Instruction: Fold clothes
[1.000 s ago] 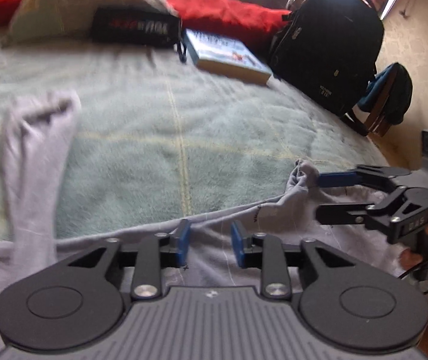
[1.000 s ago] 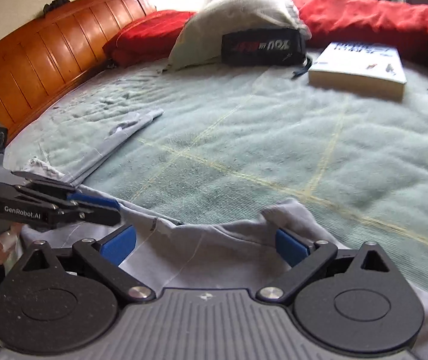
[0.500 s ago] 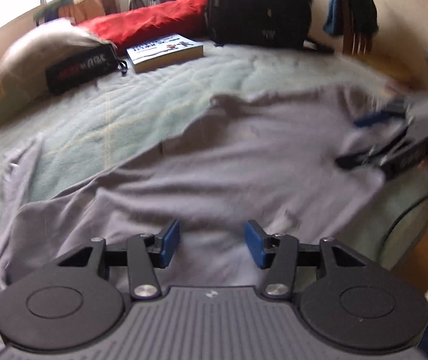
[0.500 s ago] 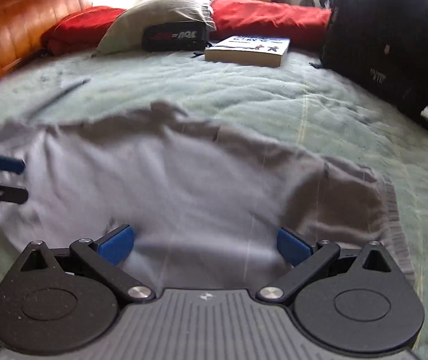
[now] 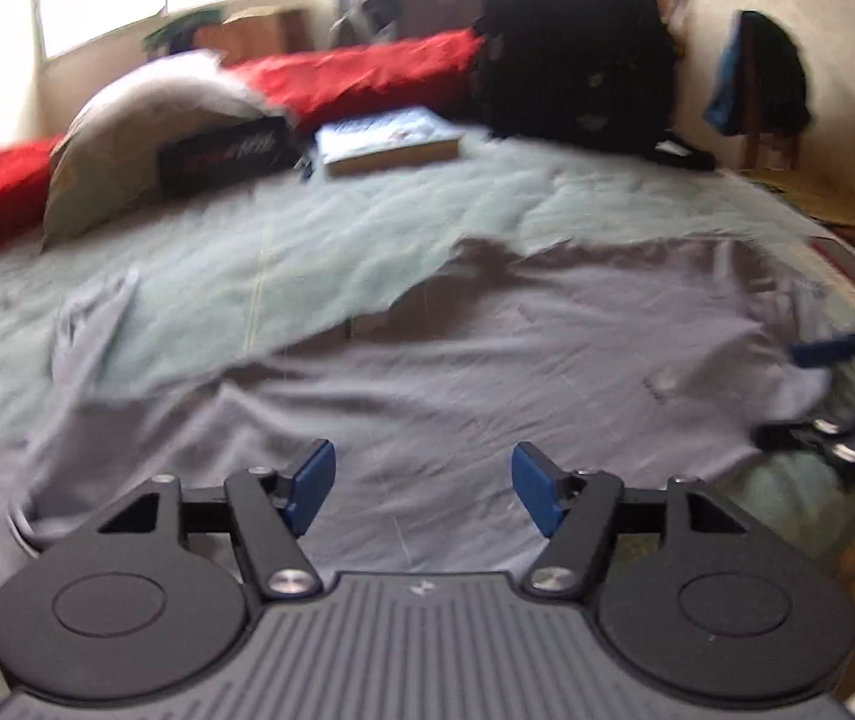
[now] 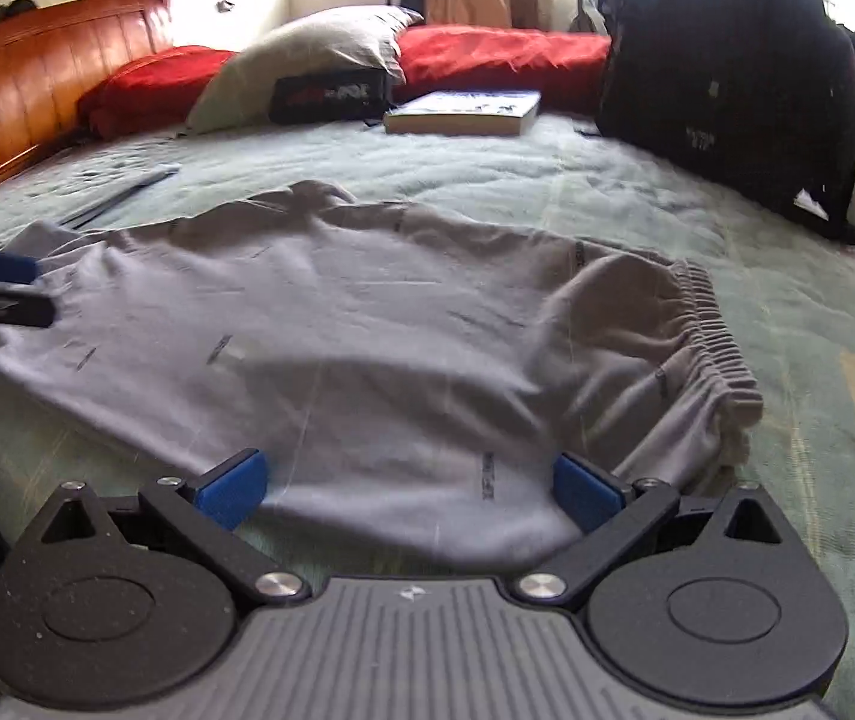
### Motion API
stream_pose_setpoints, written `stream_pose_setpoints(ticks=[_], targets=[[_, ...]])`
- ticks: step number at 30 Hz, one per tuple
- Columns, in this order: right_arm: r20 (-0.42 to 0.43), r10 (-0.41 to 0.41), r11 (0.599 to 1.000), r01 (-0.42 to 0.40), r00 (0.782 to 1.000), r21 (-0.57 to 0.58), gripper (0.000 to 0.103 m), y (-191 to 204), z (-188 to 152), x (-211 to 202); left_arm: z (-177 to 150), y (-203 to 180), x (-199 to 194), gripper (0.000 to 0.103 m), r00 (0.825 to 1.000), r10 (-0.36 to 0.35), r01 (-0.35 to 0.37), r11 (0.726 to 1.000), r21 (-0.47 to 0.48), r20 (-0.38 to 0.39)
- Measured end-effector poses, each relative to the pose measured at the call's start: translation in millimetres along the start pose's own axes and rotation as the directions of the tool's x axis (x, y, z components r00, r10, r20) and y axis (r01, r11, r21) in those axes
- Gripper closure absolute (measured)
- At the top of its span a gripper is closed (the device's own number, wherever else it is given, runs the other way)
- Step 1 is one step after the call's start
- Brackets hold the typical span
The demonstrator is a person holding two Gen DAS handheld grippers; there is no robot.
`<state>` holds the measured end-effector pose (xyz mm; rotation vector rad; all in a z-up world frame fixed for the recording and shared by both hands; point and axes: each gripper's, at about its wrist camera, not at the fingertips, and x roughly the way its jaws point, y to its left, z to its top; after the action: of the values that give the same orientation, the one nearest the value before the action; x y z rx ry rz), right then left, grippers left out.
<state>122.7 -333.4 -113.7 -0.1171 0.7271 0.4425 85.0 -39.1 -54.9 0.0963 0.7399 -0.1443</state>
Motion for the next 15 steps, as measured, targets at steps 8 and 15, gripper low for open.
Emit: stream_pose_setpoints(ticks=[8, 15], targets=[[0.077, 0.031, 0.999, -0.033, 0.997, 0.028, 0.0, -13.1, 18.6, -7.6, -21.1, -1.5, 2.0, 0.03, 1.0, 0.012, -0.01, 0.997, -0.082, 0.027], [0.065, 0.018, 0.981, -0.03, 0.998, 0.192, 0.0, -49.7, 24.0, 22.2, -27.0, 5.0, 0.5, 0.029, 0.999, 0.002, 0.003, 0.994, -0.105, 0.046]])
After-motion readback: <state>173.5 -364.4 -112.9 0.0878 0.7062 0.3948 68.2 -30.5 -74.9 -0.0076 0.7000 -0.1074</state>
